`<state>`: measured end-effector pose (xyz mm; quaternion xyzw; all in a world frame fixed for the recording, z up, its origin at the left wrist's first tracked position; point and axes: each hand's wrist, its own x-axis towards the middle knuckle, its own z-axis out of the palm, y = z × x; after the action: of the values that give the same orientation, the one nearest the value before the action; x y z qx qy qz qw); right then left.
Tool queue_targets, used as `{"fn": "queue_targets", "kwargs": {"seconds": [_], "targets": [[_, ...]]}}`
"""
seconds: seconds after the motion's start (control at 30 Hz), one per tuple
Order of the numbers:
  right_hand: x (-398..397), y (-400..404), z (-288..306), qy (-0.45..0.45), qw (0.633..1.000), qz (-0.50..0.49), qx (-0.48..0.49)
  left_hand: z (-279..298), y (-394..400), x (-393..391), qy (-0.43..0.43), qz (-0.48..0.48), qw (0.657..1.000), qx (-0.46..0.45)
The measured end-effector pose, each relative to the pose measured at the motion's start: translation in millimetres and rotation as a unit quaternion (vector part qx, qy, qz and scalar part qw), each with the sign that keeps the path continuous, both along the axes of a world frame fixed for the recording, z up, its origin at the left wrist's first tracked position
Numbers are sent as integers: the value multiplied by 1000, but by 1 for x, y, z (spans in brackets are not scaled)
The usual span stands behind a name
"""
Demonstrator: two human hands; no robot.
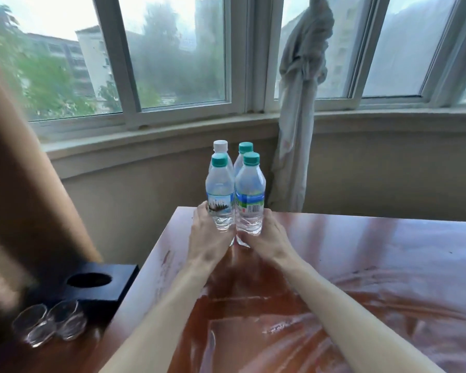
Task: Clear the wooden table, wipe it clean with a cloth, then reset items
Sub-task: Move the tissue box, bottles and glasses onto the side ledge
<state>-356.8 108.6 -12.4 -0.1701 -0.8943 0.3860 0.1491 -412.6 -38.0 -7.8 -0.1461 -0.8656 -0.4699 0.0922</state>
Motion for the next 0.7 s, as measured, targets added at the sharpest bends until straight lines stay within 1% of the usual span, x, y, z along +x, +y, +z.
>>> {"fn": "queue_targets", "kwargs": {"seconds": [0.07, 0.17, 0.27, 0.37, 0.47, 0.57, 0.7], "targets": [[0, -5, -3, 26, 1000, -4, 0, -4, 1, -3, 15, 1, 1000, 3], [7, -11, 0, 36, 999, -20, -1, -3, -5, 0, 32, -7, 999, -7], [18, -25, 6, 37, 999, -3, 9, 2, -28, 15, 31, -17, 999, -15], [28, -61, 14, 42, 998, 34, 10, 4, -70, 29, 33, -2, 999, -5], [20, -115, 19, 42, 995, 86, 21, 12, -131, 45, 26, 45, 999, 1], [4, -190, 23, 29, 987, 153, 48, 17, -208, 57, 27, 98, 995, 8], [-11, -302, 15, -19, 979, 201, 30, 3, -322, 63, 35, 189, 981, -21]]}}
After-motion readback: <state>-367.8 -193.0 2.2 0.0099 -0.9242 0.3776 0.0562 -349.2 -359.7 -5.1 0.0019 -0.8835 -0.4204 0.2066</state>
